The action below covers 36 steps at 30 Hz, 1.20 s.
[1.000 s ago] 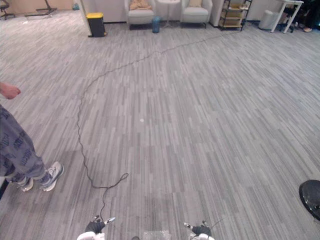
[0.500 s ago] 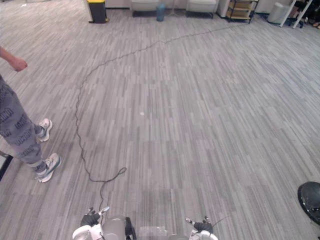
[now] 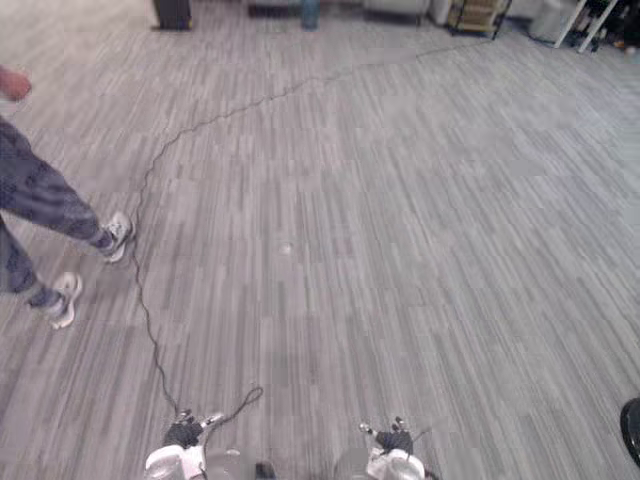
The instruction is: Pick up cushions and gather them together orderly.
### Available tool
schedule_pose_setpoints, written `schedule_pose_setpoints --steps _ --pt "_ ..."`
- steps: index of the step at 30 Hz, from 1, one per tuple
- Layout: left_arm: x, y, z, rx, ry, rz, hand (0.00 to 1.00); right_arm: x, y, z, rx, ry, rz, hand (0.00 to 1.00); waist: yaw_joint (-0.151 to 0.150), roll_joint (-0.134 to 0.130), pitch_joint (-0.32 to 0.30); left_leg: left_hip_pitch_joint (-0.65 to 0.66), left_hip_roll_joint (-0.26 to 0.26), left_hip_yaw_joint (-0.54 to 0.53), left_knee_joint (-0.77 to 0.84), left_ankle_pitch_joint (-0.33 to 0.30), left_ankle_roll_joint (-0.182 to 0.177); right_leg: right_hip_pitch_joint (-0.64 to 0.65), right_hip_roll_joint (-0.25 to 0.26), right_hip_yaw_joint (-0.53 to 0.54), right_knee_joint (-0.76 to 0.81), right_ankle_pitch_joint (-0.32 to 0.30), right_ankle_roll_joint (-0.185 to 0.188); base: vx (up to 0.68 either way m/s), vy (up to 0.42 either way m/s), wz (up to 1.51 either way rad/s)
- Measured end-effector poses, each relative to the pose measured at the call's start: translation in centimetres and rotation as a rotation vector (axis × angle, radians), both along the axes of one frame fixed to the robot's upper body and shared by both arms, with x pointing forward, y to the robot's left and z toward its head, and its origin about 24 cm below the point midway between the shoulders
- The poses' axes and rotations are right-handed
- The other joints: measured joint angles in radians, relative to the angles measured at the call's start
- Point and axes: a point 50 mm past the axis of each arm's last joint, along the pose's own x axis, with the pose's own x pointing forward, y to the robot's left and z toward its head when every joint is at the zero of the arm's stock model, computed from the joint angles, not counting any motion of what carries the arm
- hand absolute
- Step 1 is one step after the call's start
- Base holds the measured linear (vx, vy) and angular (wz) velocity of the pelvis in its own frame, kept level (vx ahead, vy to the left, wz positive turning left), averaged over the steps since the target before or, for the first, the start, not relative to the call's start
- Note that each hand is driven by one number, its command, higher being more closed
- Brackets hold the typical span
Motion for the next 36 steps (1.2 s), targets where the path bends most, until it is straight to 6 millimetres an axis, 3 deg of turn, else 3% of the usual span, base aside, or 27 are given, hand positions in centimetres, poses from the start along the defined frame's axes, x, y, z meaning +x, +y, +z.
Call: schedule_pose_setpoints --steps 2,4,5,6,7,8,10,12,13,14,16,18,20,21,22,23,24,25,26,28,29,30,31,32,33,34,36 --pt "0.4 -0.7 0.0 -0.019 -0.009 -0.002 0.0 0.5 -0.1 0.3 -0.007 -0.026 0.0 0.0 -0.008 0.0 0.004 0.062 0.008 -0.002 -0.042 -0.017 -0.028 -0.104 0.004 -0.082 -0.115 -0.017 -0.026 0.44 -0.033 0.03" --pt "0.7 -1.6 -0.1 -0.043 -0.002 -0.008 0.0 0.7 -0.5 0.5 -0.018 -0.04 -0.01 0.0 -0.017 0.007 0.01 0.138 0.02 -0.006 -0.093 -0.04 -0.056 -0.172 0.032 -0.137 -0.39 0.003 -0.042 0.51 -0.104 0.2" --pt "0.6 -2.0 -0.3 -0.055 0.011 -0.012 0.0 0.4 -0.9 0.3 -0.014 -0.025 -0.035 0.0 -0.034 0.01 0.013 0.203 0.022 -0.026 -0.151 -0.042 -0.06 -0.161 0.059 -0.138 -0.653 0.081 -0.052 0.44 -0.113 0.43" --pt "0.4 -2.0 -0.4 -0.056 0.016 -0.013 0.0 0.3 -0.9 0.3 -0.016 -0.022 -0.037 0.0 -0.041 0.01 0.013 0.223 0.018 -0.038 -0.169 -0.042 -0.061 -0.158 0.069 -0.128 -0.714 0.109 -0.055 0.48 -0.127 0.59" --pt "0.1 -2.2 -0.6 -0.064 0.028 -0.012 0.0 0.1 -1.0 0.2 -0.016 -0.016 -0.038 0.0 -0.05 0.019 0.016 0.262 0.023 -0.07 -0.191 -0.041 -0.063 -0.15 0.086 -0.109 -0.724 0.215 -0.104 0.69 -0.185 0.42" --pt "0.1 -2.8 -0.7 -0.081 0.035 -0.007 0.0 0.9 -1.7 0.5 -0.038 -0.031 -0.023 0.0 -0.052 0.056 0.019 0.281 0.064 -0.107 -0.182 -0.019 -0.099 -0.146 0.101 -0.126 -0.661 0.182 -0.148 0.68 -0.189 0.32" --pt "0.4 -3.3 -0.6 -0.095 0.024 -0.015 0.0 1.3 -1.9 0.8 -0.051 -0.044 -0.012 0.0 -0.047 0.08 0.025 0.262 0.087 -0.158 -0.101 0.027 -0.134 -0.141 0.1 -0.148 -0.585 0.095 -0.161 0.75 -0.259 0.35" --pt "0.7 -3.6 -0.5 -0.102 0.016 -0.015 0.0 1.5 -2.0 0.9 -0.062 -0.046 0.006 0.0 -0.059 0.103 0.032 0.164 0.133 -0.231 0.167 0.108 -0.122 -0.066 0.11 -0.187 -0.589 0.023 -0.162 0.64 -0.258 0.45" --pt "0.8 -3.3 -0.4 -0.099 0.008 -0.001 0.0 1.5 -2.0 0.8 -0.063 -0.043 0.008 0.0 -0.054 0.11 0.041 0.062 0.175 -0.257 0.415 0.237 -0.13 0.013 0.132 -0.193 -0.638 -0.003 -0.172 0.58 -0.197 0.0" --pt "0.9 -2.8 -0.2 -0.093 -0.011 0.024 0.0 1.5 -1.8 0.8 -0.057 -0.035 0.011 0.0 -0.038 0.114 0.047 -0.049 0.235 -0.234 0.657 0.21 -0.135 0.119 0.171 -0.181 -0.705 -0.019 -0.186 0.57 -0.162 -0.13" --pt "1.3 -2.3 0.2 -0.076 -0.041 0.029 0.0 1.4 -0.9 0.6 -0.039 -0.028 0.03 0.0 -0.027 0.095 0.057 -0.151 0.257 -0.194 0.757 0.152 -0.132 0.24 0.182 -0.169 -0.778 -0.035 -0.191 0.56 -0.098 -0.25" --pt "1.8 -2.0 0.7 -0.066 -0.078 0.028 0.0 1.3 -0.1 0.4 -0.025 -0.022 0.045 0.0 -0.016 0.072 0.055 -0.256 0.256 -0.132 0.694 0.105 -0.109 0.335 0.178 -0.144 -0.86 -0.045 -0.178 0.57 -0.04 -0.29" --pt "2.3 -2.1 1.1 -0.066 -0.109 0.022 0.0 1.2 0.2 0.4 -0.016 -0.019 0.033 0.0 0.001 0.071 0.053 -0.353 0.207 -0.058 0.375 0.09 -0.085 0.443 0.147 -0.108 -0.932 -0.067 -0.144 0.55 0.093 -0.38" --pt "2.3 -2.2 1.1 -0.066 -0.111 0.021 0.0 1.1 0.1 0.3 -0.015 -0.016 0.03 0.0 0.005 0.07 0.052 -0.361 0.188 -0.057 0.298 0.104 -0.084 0.456 0.137 -0.103 -0.939 -0.074 -0.137 0.6 0.174 -0.44" --pt "2.4 -2.2 1.2 -0.068 -0.119 0.023 0.0 0.8 0.1 0.2 -0.015 -0.006 0.027 0.0 0.016 0.067 0.052 -0.377 0.137 -0.065 0.095 0.177 -0.091 0.492 0.11 -0.074 -0.954 -0.098 -0.116 0.58 0.237 -0.76" --pt "2.3 -2.0 1.3 -0.065 -0.133 0.035 0.0 0.7 0.4 0.0 -0.009 0.008 0.034 0.0 0.033 0.055 0.048 -0.376 0.09 -0.109 0.022 0.319 -0.096 0.527 0.081 -0.023 -0.974 -0.124 -0.11 0.59 0.271 -0.86" --pt "2.2 -1.9 1.3 -0.062 -0.133 0.037 0.0 0.6 0.4 0.0 -0.01 0.014 0.04 0.0 0.038 0.048 0.041 -0.372 0.075 -0.115 0.023 0.336 -0.092 0.532 0.077 0.0 -0.977 -0.127 -0.108 0.62 0.277 -0.76" --pt "2.0 -1.2 1.3 -0.042 -0.128 0.036 0.0 0.6 1.3 -0.2 0.011 0.021 0.056 0.0 0.028 0.025 0.022 -0.366 0.054 -0.095 0.05 0.274 -0.078 0.532 0.047 0.055 -0.983 -0.112 -0.127 0.64 0.302 -0.47" --pt "1.8 -0.9 1.2 -0.039 -0.125 0.046 0.0 0.4 1.7 -0.3 0.022 0.031 0.066 0.0 0.02 0.016 0.018 -0.377 0.068 -0.094 0.147 0.216 -0.045 0.519 0.042 0.122 -0.947 -0.076 -0.107 0.75 0.379 -0.48" --pt "1.9 -0.4 1.4 -0.027 -0.132 0.047 0.0 0.2 1.7 -0.4 0.019 0.033 0.065 0.0 0.028 -0.006 0.005 -0.369 0.069 -0.081 0.222 0.166 -0.03 0.508 0.026 0.182 -0.867 -0.068 -0.094 0.56 0.296 -0.66" --pt "1.6 -0.2 1.3 -0.016 -0.117 0.038 0.0 0.6 1.9 -0.2 0.02 0.012 0.068 0.0 0.042 -0.028 -0.005 -0.298 0.063 -0.035 0.226 0.103 -0.017 0.412 0.012 0.222 -0.61 -0.034 -0.033 0.41 0.171 -0.77" --pt "1.6 -0.2 1.2 -0.016 -0.115 0.036 0.0 0.6 1.8 -0.1 0.019 0.01 0.068 0.0 0.043 -0.028 -0.005 -0.291 0.063 -0.032 0.223 0.099 -0.017 0.403 0.012 0.223 -0.585 -0.027 -0.025 0.59 0.237 -0.99" --pt "1.4 -0.2 1.0 -0.011 -0.096 0.015 0.0 0.9 1.7 0.0 0.007 -0.007 0.081 0.0 0.037 -0.031 0.0 -0.212 0.058 -0.007 0.197 0.058 -0.02 0.294 0.007 0.227 -0.315 0.05 0.065 0.37 0.104 -0.54" --pt "1.5 -0.3 0.9 -0.007 -0.086 -0.007 0.0 0.7 1.7 0.0 0.008 -0.005 0.087 0.0 0.018 -0.036 0.017 -0.129 0.046 0.01 0.168 0.035 -0.018 0.197 -0.015 0.173 -0.102 0.047 0.076 0.46 0.115 -0.55" --pt "1.4 -0.5 0.9 -0.011 -0.08 -0.012 0.0 0.6 1.7 0.0 0.007 -0.004 0.086 0.0 0.011 -0.03 0.02 -0.094 0.047 0.018 0.148 0.023 -0.018 0.163 -0.021 0.138 -0.048 0.037 0.059 0.48 0.091 -0.66" --pt "1.3 -0.9 0.7 -0.019 -0.074 -0.018 0.0 0.7 1.4 0.4 -0.004 -0.028 0.08 0.0 0.009 -0.018 0.019 -0.005 0.052 0.053 0.077 -0.01 -0.035 0.066 -0.02 0.069 0.01 0.006 0.005 0.46 0.095 -0.85" --pt "0.9 -1.0 0.4 -0.026 -0.053 -0.014 0.0 1.2 1.6 0.7 -0.002 -0.059 0.082 0.0 0.0 -0.018 0.026 0.1 0.071 0.111 0.012 -0.033 -0.078 -0.043 -0.023 -0.082 -0.07 -0.024 -0.043 0.44 0.086 -0.85"
